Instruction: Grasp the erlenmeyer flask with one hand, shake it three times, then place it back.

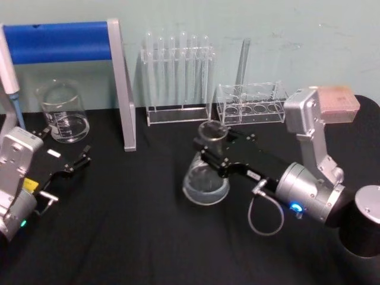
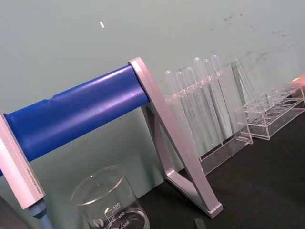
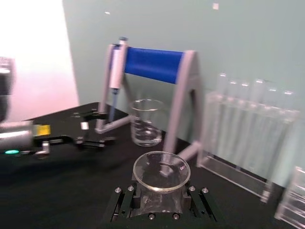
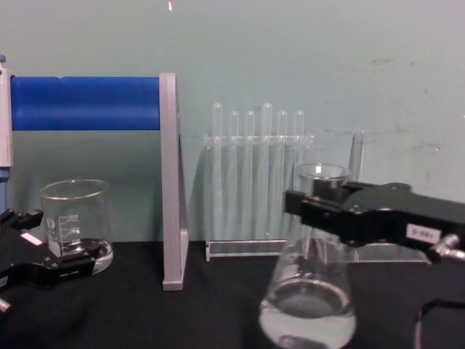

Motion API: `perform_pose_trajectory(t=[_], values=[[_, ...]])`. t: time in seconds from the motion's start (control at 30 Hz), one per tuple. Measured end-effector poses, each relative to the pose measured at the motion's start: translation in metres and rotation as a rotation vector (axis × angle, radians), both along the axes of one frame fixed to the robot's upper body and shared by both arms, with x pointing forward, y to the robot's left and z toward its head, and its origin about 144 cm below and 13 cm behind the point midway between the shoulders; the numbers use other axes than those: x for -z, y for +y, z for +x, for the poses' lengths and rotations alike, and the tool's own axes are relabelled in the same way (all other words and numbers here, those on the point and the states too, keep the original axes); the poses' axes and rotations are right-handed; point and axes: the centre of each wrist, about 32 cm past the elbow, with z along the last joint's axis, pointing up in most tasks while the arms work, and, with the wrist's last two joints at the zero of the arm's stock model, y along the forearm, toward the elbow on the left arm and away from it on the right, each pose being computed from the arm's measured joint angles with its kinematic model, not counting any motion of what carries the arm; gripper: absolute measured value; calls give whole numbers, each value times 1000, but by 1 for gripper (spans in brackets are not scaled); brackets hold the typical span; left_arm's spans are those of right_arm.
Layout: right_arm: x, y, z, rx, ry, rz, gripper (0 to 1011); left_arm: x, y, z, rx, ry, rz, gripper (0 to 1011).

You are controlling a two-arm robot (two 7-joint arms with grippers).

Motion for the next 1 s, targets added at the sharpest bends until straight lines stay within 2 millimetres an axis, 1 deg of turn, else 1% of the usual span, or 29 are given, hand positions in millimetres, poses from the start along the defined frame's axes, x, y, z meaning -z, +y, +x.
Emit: perform_pose_trajectory(t=[0.1,0.3,0.63,1.0], values=[[0,5,-3,-33,0,1,450,0,0,0,0,0,0,1001],[-2,22,-12,-131,0,2,450,0,0,0,0,0,0,1000],[-2,42,-25,-258,-6,0,450,0,0,0,0,0,0,1001],[-2,48,-30,-323,-14,-4,450,0,0,0,0,0,0,1001]])
